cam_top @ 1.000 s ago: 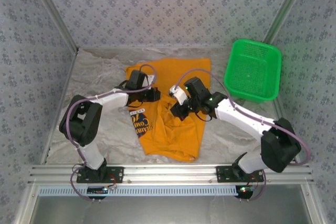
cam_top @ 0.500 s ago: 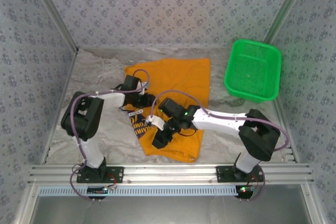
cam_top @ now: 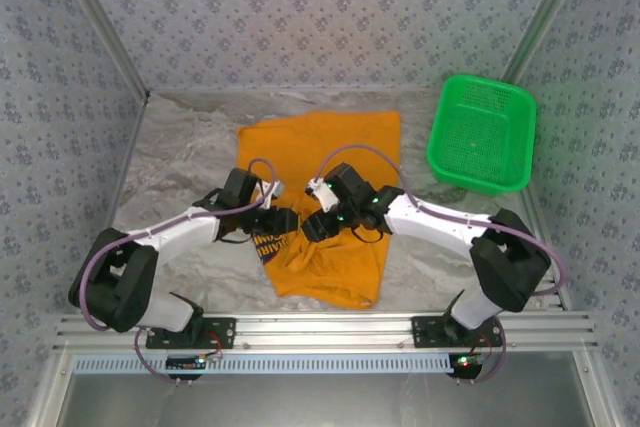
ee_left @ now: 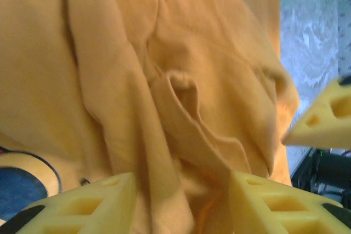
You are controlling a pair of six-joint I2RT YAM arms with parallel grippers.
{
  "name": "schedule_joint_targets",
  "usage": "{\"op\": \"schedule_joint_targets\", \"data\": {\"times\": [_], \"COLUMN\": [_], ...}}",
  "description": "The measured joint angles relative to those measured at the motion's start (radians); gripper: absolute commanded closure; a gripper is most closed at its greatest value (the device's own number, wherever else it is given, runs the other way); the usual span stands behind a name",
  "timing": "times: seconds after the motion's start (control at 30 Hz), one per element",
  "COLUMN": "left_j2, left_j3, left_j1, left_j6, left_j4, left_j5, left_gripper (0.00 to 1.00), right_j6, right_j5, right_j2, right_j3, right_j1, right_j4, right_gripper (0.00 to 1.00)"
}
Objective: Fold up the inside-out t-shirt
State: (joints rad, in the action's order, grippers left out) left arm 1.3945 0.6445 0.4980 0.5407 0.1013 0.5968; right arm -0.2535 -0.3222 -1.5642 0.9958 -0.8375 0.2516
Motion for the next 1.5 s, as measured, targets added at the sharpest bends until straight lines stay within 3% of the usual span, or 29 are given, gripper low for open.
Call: {"op": "schedule_joint_targets", "data": {"times": [0.07, 0.2, 0.3, 0.37, 0.47, 0.53, 0.57, 0.63, 0.73, 0.8, 0.9, 1.03, 1.1, 1.23, 1.33, 1.5], "left_j2": [0.000, 0.000, -0.027, -0.079, -0.164, -0.206, -0.224, -0.249, -0.285, -0.314, -0.356, -0.366, -0.363, -0.306, -0.207, -0.004], "left_j3": [-0.016, -0.029, -0.048, -0.072, -0.084, -0.084, -0.084, -0.084, -0.085, -0.085, -0.084, -0.064, -0.045, 0.019, 0.076, 0.191], "left_j1": [-0.001, -0.031, -0.085, -0.121, -0.160, -0.183, -0.197, -0.229, -0.294, -0.336, -0.361, -0.349, -0.316, -0.127, 0.000, 0.111], "left_j6": [0.013, 0.044, 0.071, 0.082, 0.093, 0.099, 0.101, 0.101, 0.101, 0.103, 0.097, 0.078, 0.066, 0.035, 0.008, -0.065], "left_j4": [-0.007, -0.039, -0.065, -0.068, -0.048, -0.029, -0.015, 0.013, 0.067, 0.100, 0.142, 0.206, 0.220, 0.216, 0.200, 0.204], "left_j5": [-0.013, -0.036, -0.040, -0.048, -0.064, -0.068, -0.071, -0.079, -0.097, -0.116, -0.144, -0.158, -0.173, -0.221, -0.236, -0.254], "left_gripper": [0.65, 0.96, 0.99, 0.96, 0.63, 0.53, 0.50, 0.50, 0.48, 0.42, 0.41, 0.41, 0.40, 0.39, 0.39, 0.40], "right_j6": [-0.039, -0.092, -0.114, -0.114, -0.101, -0.093, -0.090, -0.085, -0.093, -0.102, -0.104, -0.072, -0.052, -0.045, -0.082, -0.181], "right_j5": [0.008, 0.021, 0.019, 0.014, 0.005, -0.006, -0.013, -0.032, -0.087, -0.109, -0.086, 0.050, 0.138, 0.256, 0.283, 0.270], "right_j2": [-0.038, -0.126, -0.177, -0.183, -0.183, -0.183, -0.183, -0.185, -0.216, -0.238, -0.212, -0.038, 0.088, 0.304, 0.374, 0.378], "right_j3": [0.010, 0.041, 0.070, 0.090, 0.152, 0.204, 0.227, 0.253, 0.267, 0.262, 0.216, 0.117, 0.068, -0.046, -0.147, -0.290], "right_j1": [-0.002, 0.002, -0.001, -0.007, -0.031, -0.052, -0.064, -0.084, -0.105, -0.114, -0.108, -0.056, -0.020, 0.060, 0.127, 0.258], "right_j4": [-0.007, -0.043, -0.059, -0.064, -0.067, -0.072, -0.084, -0.108, -0.152, -0.166, -0.156, -0.056, -0.002, 0.087, 0.140, 0.216], "right_gripper": [0.52, 0.78, 0.95, 0.97, 0.98, 0.94, 0.84, 0.80, 0.62, 0.53, 0.50, 0.48, 0.46, 0.44, 0.44, 0.44]}}
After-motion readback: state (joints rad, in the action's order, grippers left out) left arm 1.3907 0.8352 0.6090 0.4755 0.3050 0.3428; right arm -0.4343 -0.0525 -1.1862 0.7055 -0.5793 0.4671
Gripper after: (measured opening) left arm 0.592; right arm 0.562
